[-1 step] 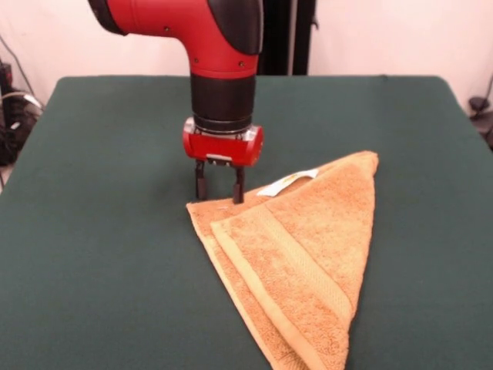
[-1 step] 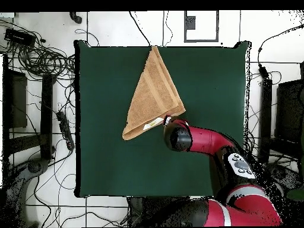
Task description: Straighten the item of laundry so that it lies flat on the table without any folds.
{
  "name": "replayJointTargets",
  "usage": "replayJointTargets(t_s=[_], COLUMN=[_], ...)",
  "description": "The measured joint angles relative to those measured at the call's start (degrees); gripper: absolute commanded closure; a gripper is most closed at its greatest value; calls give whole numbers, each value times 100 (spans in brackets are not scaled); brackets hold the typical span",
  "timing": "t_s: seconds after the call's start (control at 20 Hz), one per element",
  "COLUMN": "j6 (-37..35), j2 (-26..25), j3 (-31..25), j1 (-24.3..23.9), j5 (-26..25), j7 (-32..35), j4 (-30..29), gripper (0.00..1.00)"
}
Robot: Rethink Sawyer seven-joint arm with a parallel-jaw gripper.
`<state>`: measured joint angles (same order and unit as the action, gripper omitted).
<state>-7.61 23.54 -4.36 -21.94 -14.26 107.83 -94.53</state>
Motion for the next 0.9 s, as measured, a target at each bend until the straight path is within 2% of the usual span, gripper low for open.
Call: replayJointTargets(t_s=[0.5, 0.55, 0.9], j6=[0, 3, 3], j2=[-3, -3, -8], j3=[-15, -33, -72], j1=[-18, -32, -53], j5=[2, 5, 38], j7=[0, 0, 0], j4=[-1, 0, 9], gripper=[0, 100, 100])
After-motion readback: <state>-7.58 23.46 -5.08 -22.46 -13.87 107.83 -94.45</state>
